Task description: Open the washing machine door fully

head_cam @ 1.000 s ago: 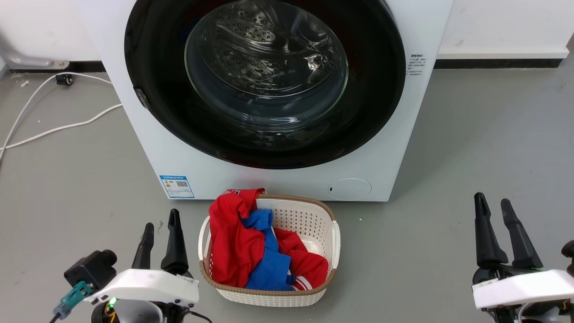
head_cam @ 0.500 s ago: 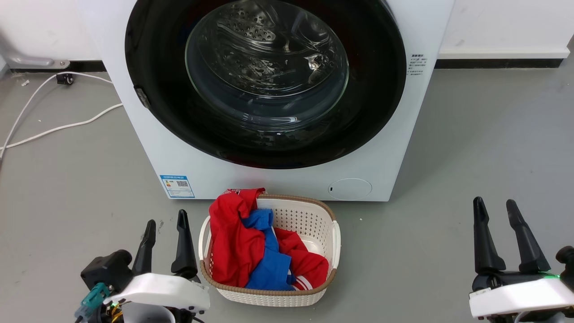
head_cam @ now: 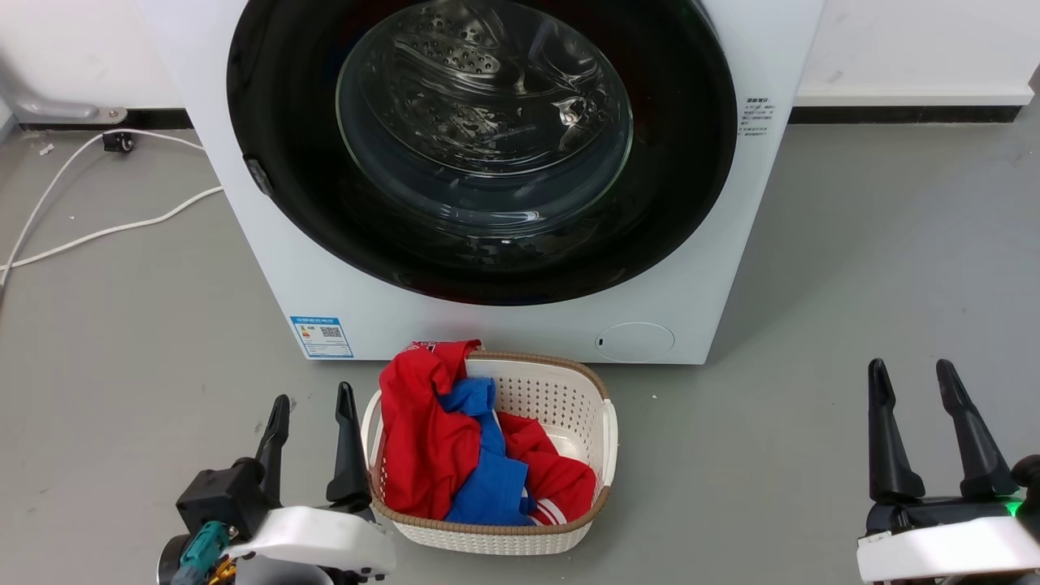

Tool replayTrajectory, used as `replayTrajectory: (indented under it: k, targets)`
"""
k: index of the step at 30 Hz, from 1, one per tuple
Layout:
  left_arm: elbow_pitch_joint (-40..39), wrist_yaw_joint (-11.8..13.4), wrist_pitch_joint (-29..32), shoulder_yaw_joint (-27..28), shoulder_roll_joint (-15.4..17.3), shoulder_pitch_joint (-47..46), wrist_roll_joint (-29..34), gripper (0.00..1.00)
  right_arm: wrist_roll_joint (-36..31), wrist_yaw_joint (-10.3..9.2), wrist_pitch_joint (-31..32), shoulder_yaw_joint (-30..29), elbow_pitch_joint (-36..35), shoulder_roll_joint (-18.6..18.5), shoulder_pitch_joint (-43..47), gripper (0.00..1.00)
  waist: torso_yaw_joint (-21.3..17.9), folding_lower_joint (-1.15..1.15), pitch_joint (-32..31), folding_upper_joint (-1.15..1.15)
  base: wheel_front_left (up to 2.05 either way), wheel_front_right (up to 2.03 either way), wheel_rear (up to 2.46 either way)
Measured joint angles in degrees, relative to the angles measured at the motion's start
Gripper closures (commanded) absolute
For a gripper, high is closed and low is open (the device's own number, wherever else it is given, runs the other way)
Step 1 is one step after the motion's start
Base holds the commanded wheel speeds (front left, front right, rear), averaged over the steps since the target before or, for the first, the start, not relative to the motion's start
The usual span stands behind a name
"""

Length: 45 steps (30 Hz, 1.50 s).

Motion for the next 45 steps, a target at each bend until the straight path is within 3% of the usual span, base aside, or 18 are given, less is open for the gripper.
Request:
replayTrajectory:
  k: [23, 45]
  targets:
    - [-0.18, 0.14, -3.01, -0.9, -0.69, 1.77, 11.2, 0.0, -6.0, 0.01, -3.01, -0.98, -1.08, -0.02, 2.57, 0.0, 0.18, 0.0, -0.42, 0.0, 0.0, 0.0, 0.0]
    - [1.04, -0.64, -4.83, -0.02, -1.49, 3.2, 16.33, 0.0, -8.72, 0.09, -4.92, -0.78, -0.63, -0.04, 3.96, 0.0, 0.37, -0.01, -0.69, 0.0, 0.0, 0.0, 0.0]
